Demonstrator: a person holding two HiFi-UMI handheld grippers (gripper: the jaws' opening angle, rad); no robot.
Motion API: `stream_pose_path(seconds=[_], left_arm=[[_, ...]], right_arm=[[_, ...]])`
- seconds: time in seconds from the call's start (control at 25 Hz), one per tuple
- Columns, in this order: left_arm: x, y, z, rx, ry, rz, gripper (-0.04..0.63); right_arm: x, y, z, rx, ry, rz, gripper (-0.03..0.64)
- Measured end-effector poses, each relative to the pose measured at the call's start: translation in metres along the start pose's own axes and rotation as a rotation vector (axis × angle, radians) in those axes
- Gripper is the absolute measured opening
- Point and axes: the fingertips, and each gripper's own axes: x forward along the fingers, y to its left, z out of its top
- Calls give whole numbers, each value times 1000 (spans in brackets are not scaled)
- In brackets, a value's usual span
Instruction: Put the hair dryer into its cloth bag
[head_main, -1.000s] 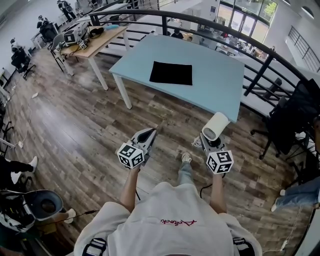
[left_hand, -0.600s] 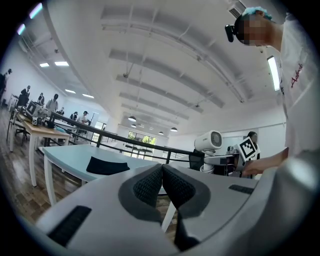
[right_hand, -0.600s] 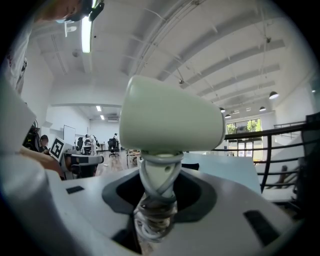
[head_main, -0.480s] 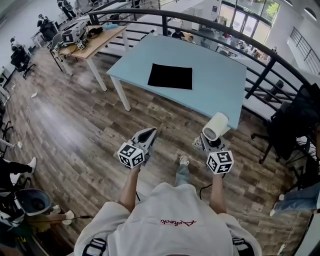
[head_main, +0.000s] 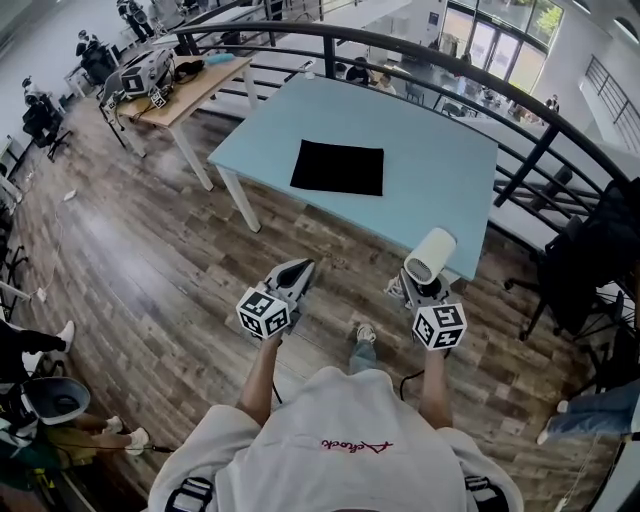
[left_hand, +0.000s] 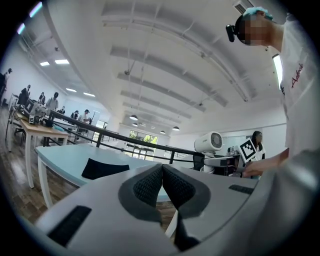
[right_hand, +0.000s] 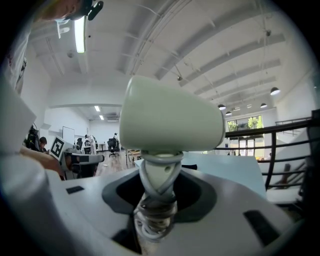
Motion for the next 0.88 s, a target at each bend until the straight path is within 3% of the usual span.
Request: stream_pose_path(seconds=[0.88], left_arm=[[177, 61, 32, 8, 37, 5, 9]], right_arm=[[117, -139, 41, 18, 5, 30, 167]])
